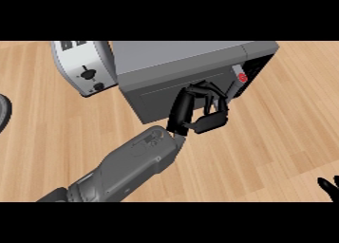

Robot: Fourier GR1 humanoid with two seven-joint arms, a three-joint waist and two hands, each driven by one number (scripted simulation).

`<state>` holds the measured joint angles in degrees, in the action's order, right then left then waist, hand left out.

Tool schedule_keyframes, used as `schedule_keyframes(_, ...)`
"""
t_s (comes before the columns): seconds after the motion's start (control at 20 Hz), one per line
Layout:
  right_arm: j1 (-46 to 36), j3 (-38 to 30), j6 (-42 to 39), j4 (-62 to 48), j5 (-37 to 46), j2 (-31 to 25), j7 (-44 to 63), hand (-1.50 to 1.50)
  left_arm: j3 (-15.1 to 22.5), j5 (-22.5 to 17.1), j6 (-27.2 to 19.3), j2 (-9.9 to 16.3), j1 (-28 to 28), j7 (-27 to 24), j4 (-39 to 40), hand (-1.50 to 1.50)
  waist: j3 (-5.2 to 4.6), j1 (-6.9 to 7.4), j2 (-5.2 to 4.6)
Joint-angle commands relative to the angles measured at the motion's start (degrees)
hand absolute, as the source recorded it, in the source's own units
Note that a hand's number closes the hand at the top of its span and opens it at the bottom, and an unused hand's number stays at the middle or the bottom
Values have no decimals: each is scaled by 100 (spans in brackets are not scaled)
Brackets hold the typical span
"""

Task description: Pick up the milk, place it into the microwave and close the microwave

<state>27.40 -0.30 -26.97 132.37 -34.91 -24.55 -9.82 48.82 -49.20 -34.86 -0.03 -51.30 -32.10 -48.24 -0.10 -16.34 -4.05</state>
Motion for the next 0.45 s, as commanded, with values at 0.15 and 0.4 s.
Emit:
schedule_keyframes(0.15, -27, 24, -37, 87, -143, -72, 58, -150, -255, -223, -9, 2, -371, -16, 678, 150, 4, -110, -109)
schedule_keyframes(0.4, -33, 96, -85, 79, -172, -91, 67, -150, -270, -345, -21, 3, -360, -159, 688, 150, 1, -128, -131)
